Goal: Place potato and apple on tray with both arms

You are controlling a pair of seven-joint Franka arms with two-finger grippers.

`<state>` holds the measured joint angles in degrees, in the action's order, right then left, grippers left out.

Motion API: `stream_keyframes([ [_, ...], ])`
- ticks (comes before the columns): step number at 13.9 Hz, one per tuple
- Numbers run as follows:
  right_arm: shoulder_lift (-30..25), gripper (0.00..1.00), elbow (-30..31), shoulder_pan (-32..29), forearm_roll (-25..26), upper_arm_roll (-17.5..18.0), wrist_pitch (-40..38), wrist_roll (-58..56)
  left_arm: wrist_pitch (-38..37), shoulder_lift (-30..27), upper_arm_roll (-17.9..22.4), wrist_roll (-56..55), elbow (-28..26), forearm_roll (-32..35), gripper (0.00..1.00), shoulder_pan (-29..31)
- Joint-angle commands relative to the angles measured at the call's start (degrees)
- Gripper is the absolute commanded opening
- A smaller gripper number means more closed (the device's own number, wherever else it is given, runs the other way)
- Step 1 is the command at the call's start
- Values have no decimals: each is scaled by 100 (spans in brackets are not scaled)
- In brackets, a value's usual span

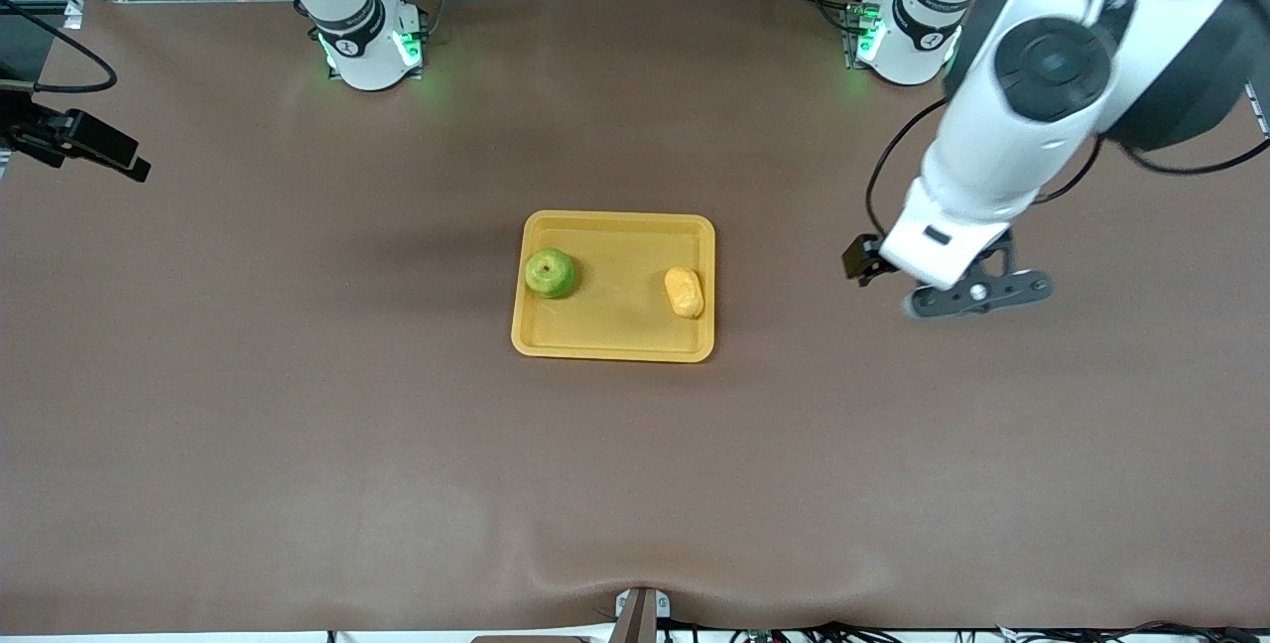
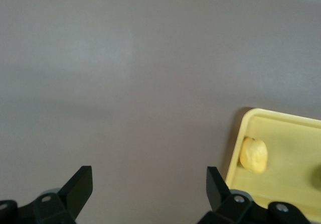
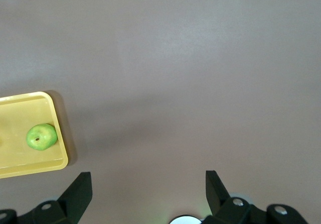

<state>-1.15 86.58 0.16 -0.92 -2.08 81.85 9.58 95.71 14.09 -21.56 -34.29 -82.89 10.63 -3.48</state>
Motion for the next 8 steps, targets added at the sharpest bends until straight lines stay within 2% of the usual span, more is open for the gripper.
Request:
stream_keyframes([
  [1, 9, 100, -115, -77, 101, 14, -99, 71, -402, -503, -32, 98, -70, -368, 100, 339],
  [8, 9, 100, -132, -148, 101, 14, -116, 71, -1255, -1119, 3, 1309, -78, -456, 100, 1243],
])
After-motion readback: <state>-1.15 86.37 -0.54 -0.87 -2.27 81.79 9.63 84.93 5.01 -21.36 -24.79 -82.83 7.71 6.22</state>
